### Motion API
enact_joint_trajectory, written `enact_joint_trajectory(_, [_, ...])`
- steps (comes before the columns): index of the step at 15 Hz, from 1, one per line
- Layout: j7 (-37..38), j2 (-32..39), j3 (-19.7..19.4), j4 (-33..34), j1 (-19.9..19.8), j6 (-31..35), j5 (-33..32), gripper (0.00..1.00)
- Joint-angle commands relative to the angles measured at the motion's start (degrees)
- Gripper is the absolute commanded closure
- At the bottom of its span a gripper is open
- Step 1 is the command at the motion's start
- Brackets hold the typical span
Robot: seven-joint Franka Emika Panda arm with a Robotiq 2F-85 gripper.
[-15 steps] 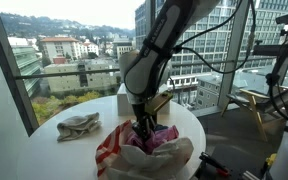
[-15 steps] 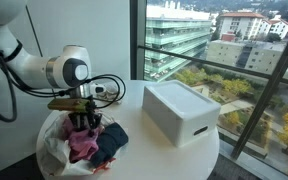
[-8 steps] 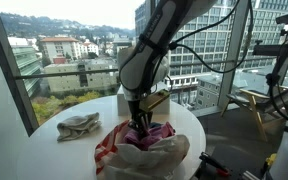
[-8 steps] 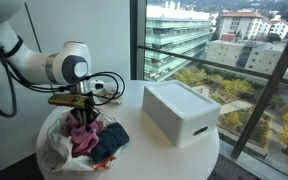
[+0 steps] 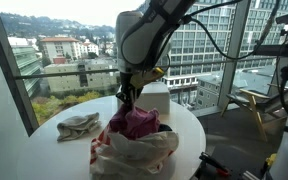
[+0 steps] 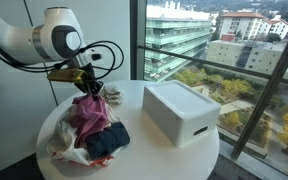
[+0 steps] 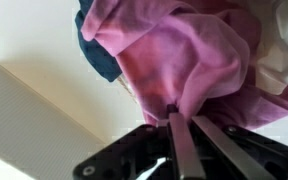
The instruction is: Move the items in the plastic to the top of the white object
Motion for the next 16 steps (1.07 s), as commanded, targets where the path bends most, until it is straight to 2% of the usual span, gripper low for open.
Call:
enact_joint_trajectory(1, [5.0, -9.7, 0.5, -0.5, -1.9, 0.3, -5.5, 0.99])
enact_joint_trajectory(4, [8.0, -13.6, 1.2, 2.0, -5.3, 0.9, -8.2, 0.99])
enact_joint_trajectory(7, [12.4, -12.6, 2.6, 6.5, -10.9, 3.7, -14.3, 0.99])
enact_joint_trajectory(11, [25.1, -6.4, 5.0, 14.8, -19.6, 6.7, -28.6, 0.99])
enact_joint_trajectory(16, [47.6, 3.6, 8.5, 27.2, -27.7, 4.5, -53.1, 0.99])
